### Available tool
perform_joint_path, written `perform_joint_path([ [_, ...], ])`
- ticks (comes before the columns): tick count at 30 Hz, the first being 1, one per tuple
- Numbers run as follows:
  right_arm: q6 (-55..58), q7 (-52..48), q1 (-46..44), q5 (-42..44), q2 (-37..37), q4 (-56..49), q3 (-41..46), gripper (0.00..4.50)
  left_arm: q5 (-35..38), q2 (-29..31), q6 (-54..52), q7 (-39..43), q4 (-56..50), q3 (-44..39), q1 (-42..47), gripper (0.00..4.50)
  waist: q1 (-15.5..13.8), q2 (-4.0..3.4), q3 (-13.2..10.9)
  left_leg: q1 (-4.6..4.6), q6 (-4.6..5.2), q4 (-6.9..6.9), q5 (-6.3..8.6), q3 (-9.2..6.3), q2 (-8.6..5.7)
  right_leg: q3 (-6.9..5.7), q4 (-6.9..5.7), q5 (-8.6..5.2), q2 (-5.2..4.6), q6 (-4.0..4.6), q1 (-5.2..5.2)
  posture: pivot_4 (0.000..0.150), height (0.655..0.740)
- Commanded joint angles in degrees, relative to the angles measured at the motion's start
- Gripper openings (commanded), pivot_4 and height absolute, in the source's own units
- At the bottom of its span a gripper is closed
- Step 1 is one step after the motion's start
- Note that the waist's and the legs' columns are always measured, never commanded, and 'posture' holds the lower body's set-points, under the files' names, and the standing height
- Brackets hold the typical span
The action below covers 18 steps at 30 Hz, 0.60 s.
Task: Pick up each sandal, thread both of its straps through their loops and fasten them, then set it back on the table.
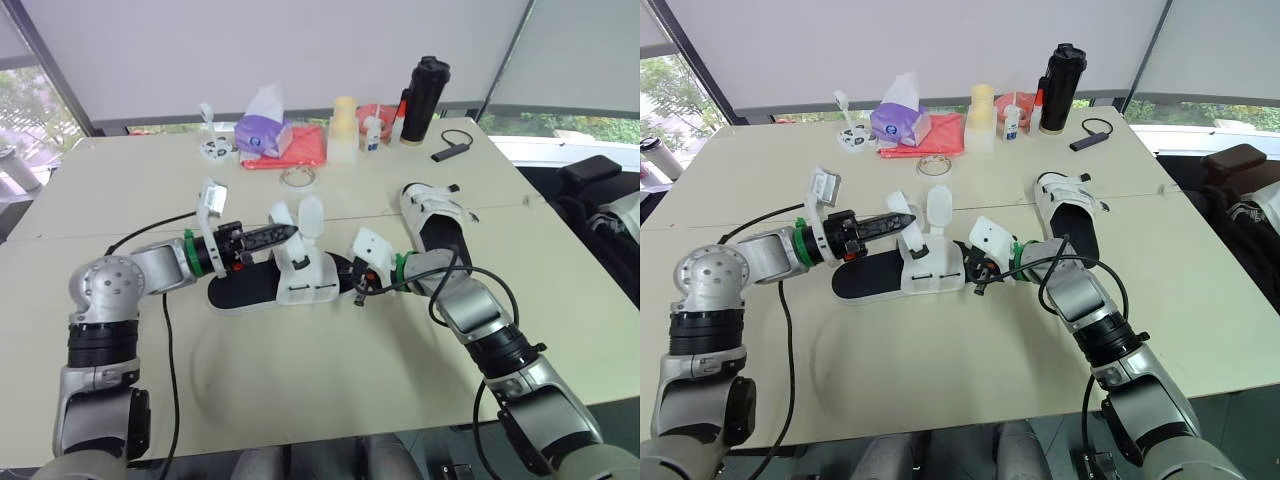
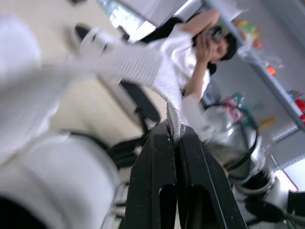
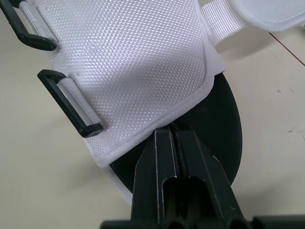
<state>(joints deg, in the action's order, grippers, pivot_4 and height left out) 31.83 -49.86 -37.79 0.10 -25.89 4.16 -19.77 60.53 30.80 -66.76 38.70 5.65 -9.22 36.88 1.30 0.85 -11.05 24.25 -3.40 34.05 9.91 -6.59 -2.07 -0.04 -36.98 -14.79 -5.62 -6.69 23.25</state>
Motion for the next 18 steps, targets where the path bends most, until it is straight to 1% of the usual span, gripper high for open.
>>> perform_joint_path([
  [1, 0.22, 0.11, 0.44, -0.54, 0.19, -0.58, -0.66, 0.0, -4.24, 2.49, 2.7, 6.38, 1.11, 2.99, 1.13, 0.04, 0.0, 0.0, 0.0, 0.0, 0.0, 0.0, 0.0, 0.0, 0.0, 0.0, 0.0, 0.0, 0.0, 0.0, 0.0, 0.15, 0.74],
  [10, 0.87, 0.21, 0.81, -0.4, 0.15, -1.41, -0.7, 0.0, -15.2, 2.2, 11.22, 16.27, 8.61, 9.34, 3.73, 0.04, -0.06, 0.0, 0.0, 0.01, 0.0, -0.02, 0.0, -0.01, 0.0, 0.0, 0.02, -0.01, 0.0, 0.02, 0.0, 0.15, 0.74],
  [18, 1.41, 0.23, 1.01, -0.3, -0.02, -1.94, -0.69, 0.0, -19.77, 0.24, 14.61, 20.59, 12.93, 10.27, 5.51, 0.04, -0.1, 0.0, 0.0, 0.02, 0.0, -0.04, 0.0, 0.0, 0.01, 0.0, 0.02, 0.03, 0.0, -0.06, 0.02, 0.15, 0.74],
])
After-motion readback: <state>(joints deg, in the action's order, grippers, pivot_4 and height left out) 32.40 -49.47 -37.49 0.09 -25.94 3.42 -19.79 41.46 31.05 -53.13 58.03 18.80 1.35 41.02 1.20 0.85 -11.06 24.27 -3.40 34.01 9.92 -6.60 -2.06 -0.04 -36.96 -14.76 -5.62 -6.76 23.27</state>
